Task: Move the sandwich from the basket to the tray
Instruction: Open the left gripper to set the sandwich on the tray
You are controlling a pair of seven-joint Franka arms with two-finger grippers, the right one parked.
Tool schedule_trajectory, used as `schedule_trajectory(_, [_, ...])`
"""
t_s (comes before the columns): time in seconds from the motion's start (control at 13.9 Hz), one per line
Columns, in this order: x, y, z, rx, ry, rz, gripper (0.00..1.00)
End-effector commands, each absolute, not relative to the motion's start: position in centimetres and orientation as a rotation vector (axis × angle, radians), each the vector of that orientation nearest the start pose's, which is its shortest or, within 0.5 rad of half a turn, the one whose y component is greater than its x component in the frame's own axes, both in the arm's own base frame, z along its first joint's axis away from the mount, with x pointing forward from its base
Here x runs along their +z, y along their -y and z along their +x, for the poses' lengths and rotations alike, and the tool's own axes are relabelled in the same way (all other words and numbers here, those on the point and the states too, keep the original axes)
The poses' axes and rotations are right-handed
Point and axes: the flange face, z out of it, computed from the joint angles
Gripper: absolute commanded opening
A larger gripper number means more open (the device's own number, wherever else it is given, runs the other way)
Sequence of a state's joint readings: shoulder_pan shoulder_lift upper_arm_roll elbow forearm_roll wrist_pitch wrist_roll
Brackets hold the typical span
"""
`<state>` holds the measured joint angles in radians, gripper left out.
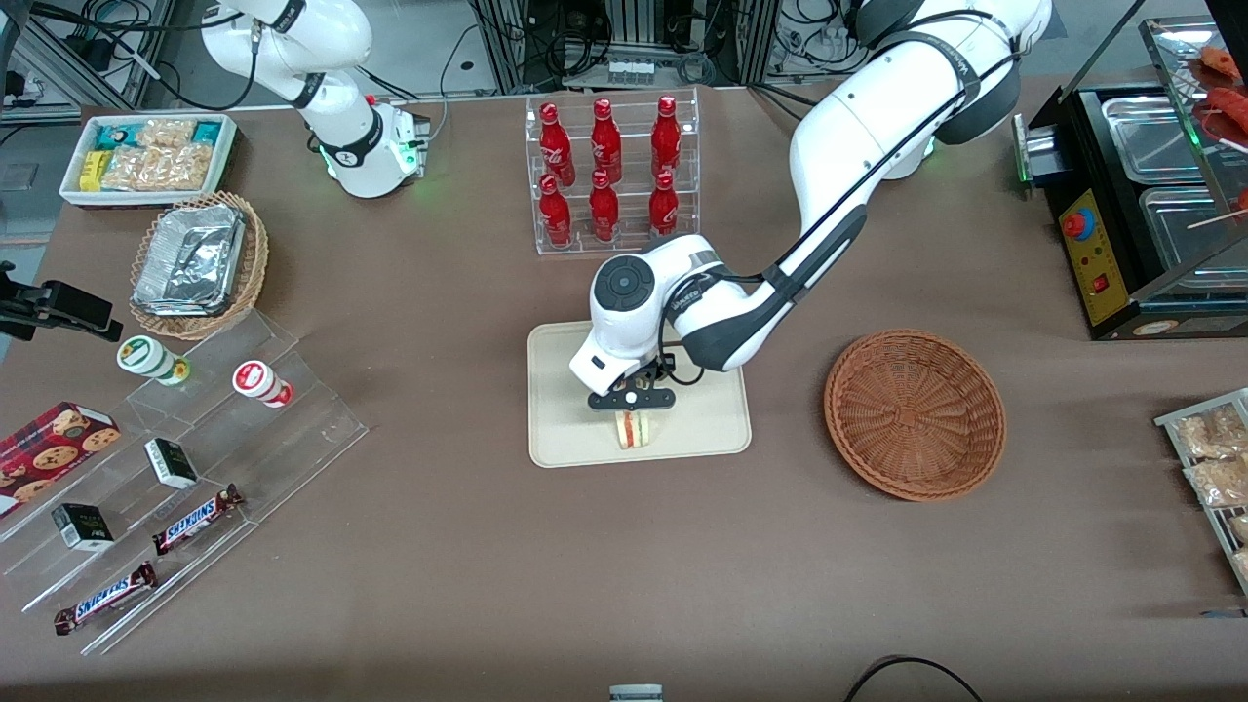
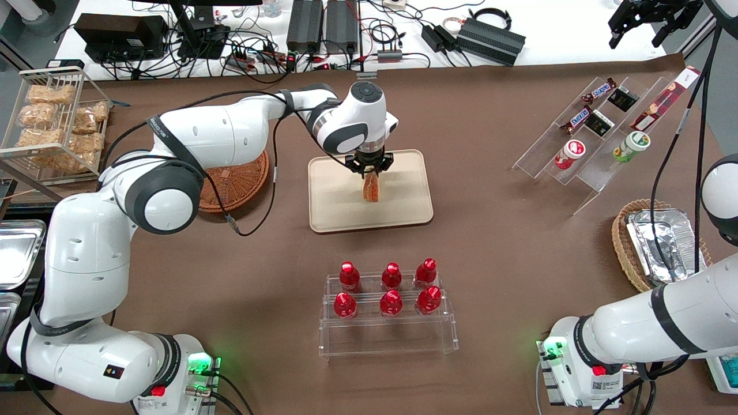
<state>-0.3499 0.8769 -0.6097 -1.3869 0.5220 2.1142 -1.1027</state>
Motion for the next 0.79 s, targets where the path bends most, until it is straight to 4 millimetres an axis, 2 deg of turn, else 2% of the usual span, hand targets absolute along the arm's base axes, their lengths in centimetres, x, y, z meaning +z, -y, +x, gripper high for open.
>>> schedule_trajectory(0.0, [28.0,52.0,52.1,-0.074,0.147,-3.160,1.00])
schedule_trajectory(0.07, [30.4,51.8,52.0,-0.095,0.181,-3.145,1.00])
schedule_trajectory(0.14, [33.9,51.3,52.2,-0.103,0.331,-3.138,1.00])
schedule_trajectory(0.29, [40.7,47.8,54.1,-0.194,0.522,-3.129,1.00])
schedule_trajectory(0.43, [45.1,44.9,55.0,-0.242,0.609,-3.099,1.00])
schedule_trajectory(0.58, [49.0,40.8,55.7,-0.209,0.730,-3.050,1.00])
schedule_trajectory(0.72, [51.3,35.1,57.0,-0.148,0.815,-2.956,1.00])
